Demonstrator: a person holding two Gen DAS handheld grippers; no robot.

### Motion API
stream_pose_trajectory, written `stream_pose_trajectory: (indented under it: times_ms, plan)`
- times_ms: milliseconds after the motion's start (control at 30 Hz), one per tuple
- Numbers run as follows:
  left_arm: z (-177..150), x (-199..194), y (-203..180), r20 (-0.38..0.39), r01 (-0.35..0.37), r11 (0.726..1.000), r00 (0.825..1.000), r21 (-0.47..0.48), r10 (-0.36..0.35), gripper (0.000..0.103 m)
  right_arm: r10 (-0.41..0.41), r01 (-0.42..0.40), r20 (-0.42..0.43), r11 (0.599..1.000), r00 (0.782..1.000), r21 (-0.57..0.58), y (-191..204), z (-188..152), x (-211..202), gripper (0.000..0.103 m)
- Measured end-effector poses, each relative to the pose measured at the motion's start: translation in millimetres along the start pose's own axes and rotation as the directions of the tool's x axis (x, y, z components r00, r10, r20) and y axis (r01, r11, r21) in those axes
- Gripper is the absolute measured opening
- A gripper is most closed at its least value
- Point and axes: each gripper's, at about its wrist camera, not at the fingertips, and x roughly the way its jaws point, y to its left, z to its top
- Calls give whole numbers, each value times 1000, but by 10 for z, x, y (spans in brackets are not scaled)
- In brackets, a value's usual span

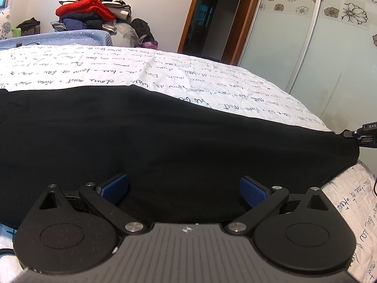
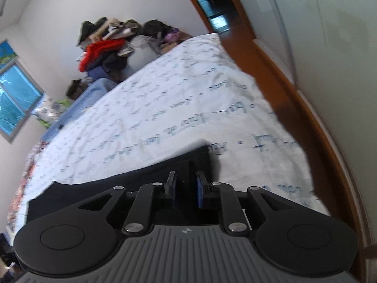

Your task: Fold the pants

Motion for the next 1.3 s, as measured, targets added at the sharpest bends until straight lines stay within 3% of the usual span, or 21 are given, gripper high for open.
stream_pose_trajectory:
  times_ms: [133, 367, 400, 500, 633, 700, 767, 800, 933, 1033, 1133, 1200, 1267, 1300]
  plan:
    - [4, 5, 1, -1, -1, 1000, 1000, 2, 1, 102, 15, -15, -5, 1000, 1000, -16, 19, -6, -6, 16]
    - [-3, 1, -2, -3, -5, 1000, 1000, 8, 5, 102, -8, 9, -91, 1000, 996, 9, -71, 8, 296, 15]
    - [-5, -2, 2, -2, -6, 1000, 1000, 8, 6, 102, -8, 9, -80, 1000, 997, 14, -71, 7, 287, 10]
    - [-3, 1, -4, -2, -7, 1000, 1000, 10, 7, 102, 111, -112, 25, 993, 993, 40, -22, 5, 67, 8]
    - [-1, -3, -12, -3, -11, 1000, 1000, 16, 11, 102, 247, -264, 167, 960, 954, 91, -21, 51, -235, 8]
    - [0, -1, -23, -5, -14, 1000, 1000, 20, 14, 102, 216, -237, 177, 965, 960, 109, -46, 97, -215, 8]
    - [1, 1, -31, -6, -17, 1000, 1000, 25, 17, 102, 88, -97, 68, 982, 994, 159, -187, 125, 111, 8]
    - [1, -1, -31, -6, -17, 1000, 1000, 26, 17, 102, 40, -43, 19, 984, 999, 174, -259, 123, 272, 8]
    - [-8, -8, -36, -5, -23, 999, 1000, 29, 23, 102, 59, -66, 38, 976, 998, 207, -302, 150, 427, 8]
    - [1, 3, -42, -9, -23, 999, 1000, 32, 23, 102, 51, -46, -15, 973, 999, 227, -421, 134, 561, 7]
    - [0, -5, -37, -7, -23, 999, 1000, 32, 23, 102, 118, -127, 47, 929, 992, 348, -568, 122, 427, 23]
    - [-1, -4, -38, -6, -23, 999, 1000, 31, 23, 102, 145, -178, 111, 899, 983, 400, -649, 88, 259, 46]
    - [-1, -16, -44, -2, -27, 999, 1000, 29, 27, 102, 102, -177, 201, 899, 974, 400, -664, 16, -37, 67]
    - [3, -30, -61, -1, -39, 999, 999, 32, 39, 102, 85, -175, 237, 904, 968, 390, -645, -50, -192, 68]
